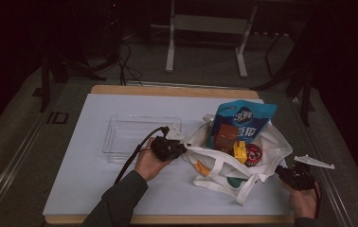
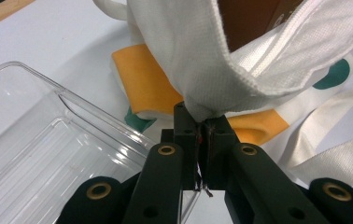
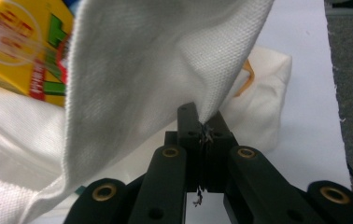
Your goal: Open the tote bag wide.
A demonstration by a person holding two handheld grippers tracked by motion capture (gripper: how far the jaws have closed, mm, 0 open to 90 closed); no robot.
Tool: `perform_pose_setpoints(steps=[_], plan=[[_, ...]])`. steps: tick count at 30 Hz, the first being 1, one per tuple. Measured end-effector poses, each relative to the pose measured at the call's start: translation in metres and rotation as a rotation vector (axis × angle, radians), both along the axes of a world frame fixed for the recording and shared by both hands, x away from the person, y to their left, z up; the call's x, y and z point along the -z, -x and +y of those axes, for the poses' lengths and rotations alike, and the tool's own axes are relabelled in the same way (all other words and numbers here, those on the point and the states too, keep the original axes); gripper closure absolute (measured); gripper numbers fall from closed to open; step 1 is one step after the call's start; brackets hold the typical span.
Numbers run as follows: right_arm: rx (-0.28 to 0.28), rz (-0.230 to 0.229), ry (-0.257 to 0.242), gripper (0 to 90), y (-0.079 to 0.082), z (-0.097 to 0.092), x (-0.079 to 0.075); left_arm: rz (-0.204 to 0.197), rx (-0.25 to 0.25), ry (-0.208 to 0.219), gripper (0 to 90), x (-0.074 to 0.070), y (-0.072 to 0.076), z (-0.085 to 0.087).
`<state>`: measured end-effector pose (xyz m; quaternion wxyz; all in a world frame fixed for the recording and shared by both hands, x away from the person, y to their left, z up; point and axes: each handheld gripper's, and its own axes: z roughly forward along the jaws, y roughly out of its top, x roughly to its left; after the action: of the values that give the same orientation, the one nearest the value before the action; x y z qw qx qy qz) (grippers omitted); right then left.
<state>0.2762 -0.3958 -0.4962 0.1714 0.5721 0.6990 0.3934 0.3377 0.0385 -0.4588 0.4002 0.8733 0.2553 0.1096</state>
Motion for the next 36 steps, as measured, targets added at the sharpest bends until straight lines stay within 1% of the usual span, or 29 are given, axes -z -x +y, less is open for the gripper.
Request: perform_pose_setpoints(steps=[6, 8, 10, 14, 17, 19, 23, 25, 27, 28, 32, 34, 36], plan=[[0.029, 0.034, 0.002, 88.4, -0.005, -0.003, 0.013, -0.016, -0.026, -0.009, 87.1, -0.002, -0.002, 0.001], [0.031, 0.037, 0.006, 88.4, -0.006, -0.004, 0.015, -0.022, -0.046, -0.018, 87.4, -0.003, -0.003, 0.003], [0.035, 0.039, 0.006, 88.4, -0.005, -0.005, 0.015, -0.005, -0.051, -0.005, 87.4, -0.002, -0.006, 0.007], [0.038, 0.043, 0.005, 88.4, -0.005, -0.006, 0.016, -0.013, -0.056, -0.010, 87.5, -0.003, -0.005, 0.005], [0.040, 0.046, 0.006, 88.4, -0.006, -0.006, 0.015, -0.004, -0.055, -0.007, 87.5, -0.002, -0.005, 0.006], [0.041, 0.044, 0.010, 88.3, -0.006, -0.005, 0.015, 0.007, -0.051, 0.005, 87.2, -0.002, -0.006, 0.007], [0.033, 0.037, 0.003, 86.5, -0.003, -0.007, 0.012, 0.006, -0.027, 0.043, 83.9, -0.004, -0.004, 0.012], [0.035, 0.035, 0.003, 82.5, -0.001, -0.008, 0.009, 0.016, -0.015, 0.075, 78.6, -0.006, -0.004, 0.017], [0.024, 0.028, 0.001, 76.7, 0.002, -0.011, 0.008, 0.017, -0.013, 0.089, 76.0, -0.007, -0.002, 0.021], [0.019, 0.024, 0.002, 75.4, 0.004, -0.011, 0.007, 0.018, -0.009, 0.096, 74.4, -0.008, -0.001, 0.023], [0.015, 0.004, 0.001, 70.5, 0.011, -0.016, 0.000, 0.008, -0.008, 0.107, 68.5, -0.012, 0.003, 0.028], [0.016, -0.011, -0.006, 68.7, 0.013, -0.018, -0.006, 0.000, -0.010, 0.120, 65.6, -0.014, 0.004, 0.031], [0.013, -0.027, -0.010, 66.7, 0.016, -0.019, -0.012, 0.000, -0.010, 0.124, 62.5, -0.017, 0.004, 0.034]])
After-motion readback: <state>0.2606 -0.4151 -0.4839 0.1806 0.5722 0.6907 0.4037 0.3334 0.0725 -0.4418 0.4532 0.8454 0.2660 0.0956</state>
